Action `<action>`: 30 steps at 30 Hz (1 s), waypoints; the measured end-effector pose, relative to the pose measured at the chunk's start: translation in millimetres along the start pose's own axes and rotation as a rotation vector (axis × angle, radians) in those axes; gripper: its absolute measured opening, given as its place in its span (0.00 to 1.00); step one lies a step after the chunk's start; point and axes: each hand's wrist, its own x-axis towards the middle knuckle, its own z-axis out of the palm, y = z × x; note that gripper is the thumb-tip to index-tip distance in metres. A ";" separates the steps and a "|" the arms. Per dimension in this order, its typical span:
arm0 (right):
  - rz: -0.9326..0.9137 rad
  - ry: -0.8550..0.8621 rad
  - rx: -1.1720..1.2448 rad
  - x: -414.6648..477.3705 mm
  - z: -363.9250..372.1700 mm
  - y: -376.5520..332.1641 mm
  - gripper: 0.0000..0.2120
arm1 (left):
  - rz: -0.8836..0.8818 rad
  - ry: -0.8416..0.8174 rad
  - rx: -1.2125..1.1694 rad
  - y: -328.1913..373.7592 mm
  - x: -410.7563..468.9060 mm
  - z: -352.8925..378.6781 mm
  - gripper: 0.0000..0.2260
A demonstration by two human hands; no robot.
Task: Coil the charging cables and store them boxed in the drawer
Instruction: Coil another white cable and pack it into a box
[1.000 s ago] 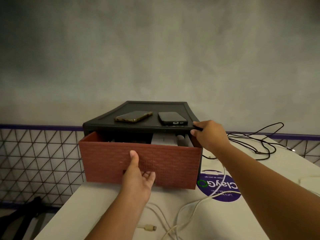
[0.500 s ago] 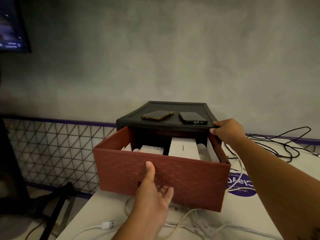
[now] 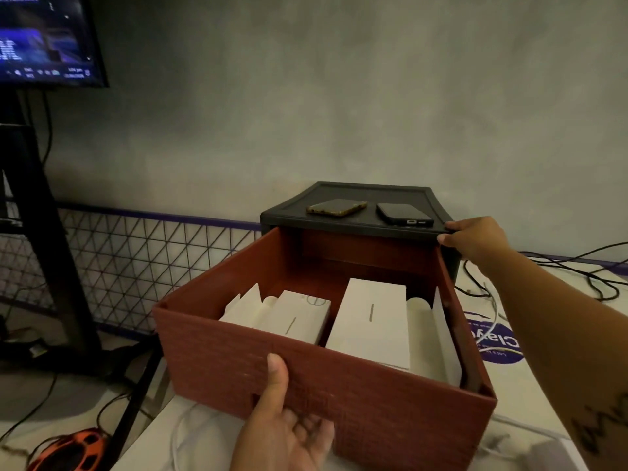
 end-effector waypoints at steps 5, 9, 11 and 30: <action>0.006 0.002 0.011 2.6 0.7 1.7 0.20 | 0.018 0.001 0.005 -3.5 -5.8 -12.9 0.23; -0.007 0.015 -0.005 -1.6 3.0 2.1 0.21 | 0.120 0.011 -0.010 -12.4 -4.0 -17.9 0.24; -0.029 -0.022 -0.014 -6.1 2.8 4.4 0.23 | 0.170 0.005 -0.008 -15.8 -5.2 -20.1 0.24; -0.030 -0.261 0.001 -166.9 -84.5 101.1 0.13 | 0.471 -0.231 0.413 -105.3 -41.8 -46.9 0.14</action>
